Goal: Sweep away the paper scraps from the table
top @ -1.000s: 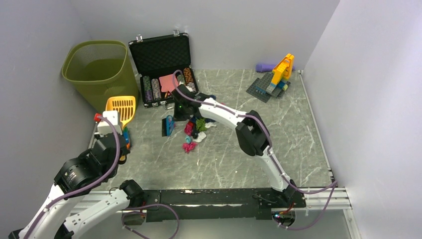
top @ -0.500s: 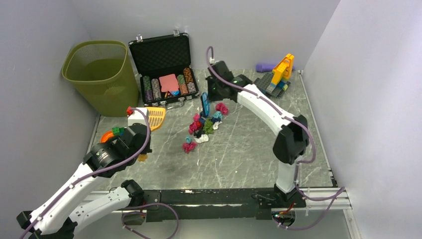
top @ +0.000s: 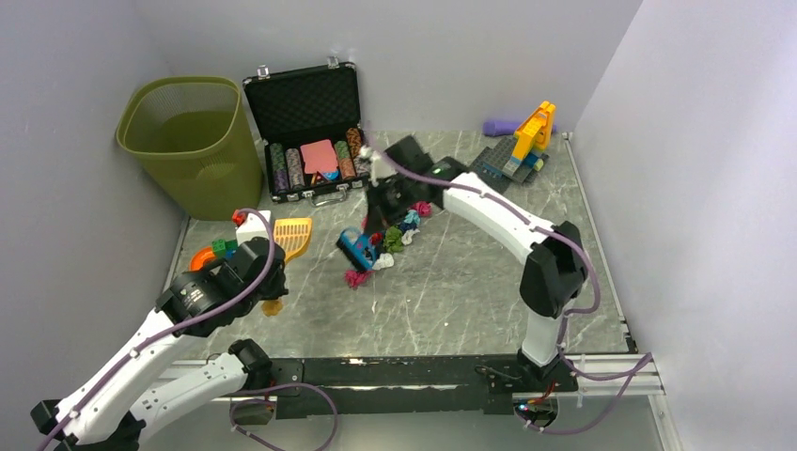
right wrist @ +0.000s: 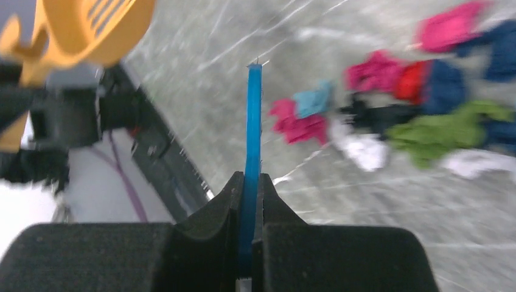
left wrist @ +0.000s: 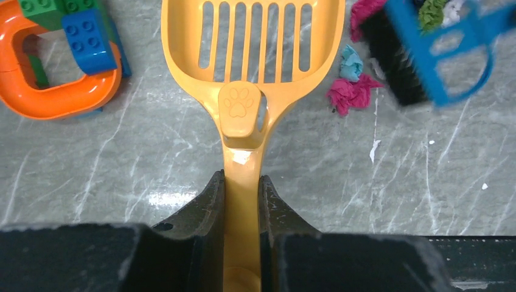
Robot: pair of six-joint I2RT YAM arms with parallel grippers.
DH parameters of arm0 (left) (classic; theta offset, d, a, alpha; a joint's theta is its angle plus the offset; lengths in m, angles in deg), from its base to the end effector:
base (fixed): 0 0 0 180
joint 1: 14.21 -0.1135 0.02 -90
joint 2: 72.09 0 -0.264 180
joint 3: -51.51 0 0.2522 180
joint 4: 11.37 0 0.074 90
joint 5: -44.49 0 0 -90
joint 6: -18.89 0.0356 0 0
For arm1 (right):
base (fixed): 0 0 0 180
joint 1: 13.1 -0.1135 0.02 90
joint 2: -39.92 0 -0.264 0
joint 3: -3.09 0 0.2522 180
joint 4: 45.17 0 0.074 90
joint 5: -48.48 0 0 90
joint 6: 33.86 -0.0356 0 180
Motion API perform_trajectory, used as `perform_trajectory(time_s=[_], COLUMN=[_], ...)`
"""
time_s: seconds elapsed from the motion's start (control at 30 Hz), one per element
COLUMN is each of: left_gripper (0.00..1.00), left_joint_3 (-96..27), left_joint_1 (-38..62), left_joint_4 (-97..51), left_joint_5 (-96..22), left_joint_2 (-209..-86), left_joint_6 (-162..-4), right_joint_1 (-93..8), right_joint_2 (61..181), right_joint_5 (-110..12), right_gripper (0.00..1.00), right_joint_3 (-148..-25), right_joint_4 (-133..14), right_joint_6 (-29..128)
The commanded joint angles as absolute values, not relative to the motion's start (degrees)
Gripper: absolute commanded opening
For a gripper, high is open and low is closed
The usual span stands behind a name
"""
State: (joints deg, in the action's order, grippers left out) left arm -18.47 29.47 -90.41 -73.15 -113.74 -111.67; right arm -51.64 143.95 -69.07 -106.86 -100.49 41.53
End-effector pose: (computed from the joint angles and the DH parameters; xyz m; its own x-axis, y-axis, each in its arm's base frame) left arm 0.0921 -0.0651 0.3269 -0.6849 -0.1424 -0.7146 -0.0606 0.9884 -0.1390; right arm 0.3054 0.2643 0.3155 -0.7734 -0.3302 -0.5412 -0.6126 0.6089 0.5040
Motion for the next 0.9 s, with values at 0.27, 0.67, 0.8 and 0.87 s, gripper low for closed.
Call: perform_trajectory(time_s=[0.27, 0.67, 0.8, 0.87], left_gripper=[0.0, 0.0, 0.0, 0.0], left_joint_3=[-21.6, -16.7, -15.2, -14.3], left_joint_1=[29.3, 29.2, 29.3, 29.2], left_joint_4=[-98.3, -89.8, -87.0, -84.9], left_joint_5=[-82.1, -73.5, -69.9, -67.2], left_joint_2=[-114.9, -119.0, -120.8, -121.6], left_joint_6=[-116.1, -111.2, -109.4, -107.8], right_joint_1=[-66.4, -64.3, -61.6, -60.7], right_joint_2=[158.8, 162.7, 160.2, 158.8], right_joint_5=[-55.6, -26.7, -27.9, -30.7], right_gripper=[0.0, 0.0, 0.0, 0.0], right_joint_3=[-119.0, -125.7, -125.1, -125.3], right_joint_4=[-113.0, -119.0, -118.4, -117.9], right_joint_6=[41.3, 42.8, 44.3, 45.3])
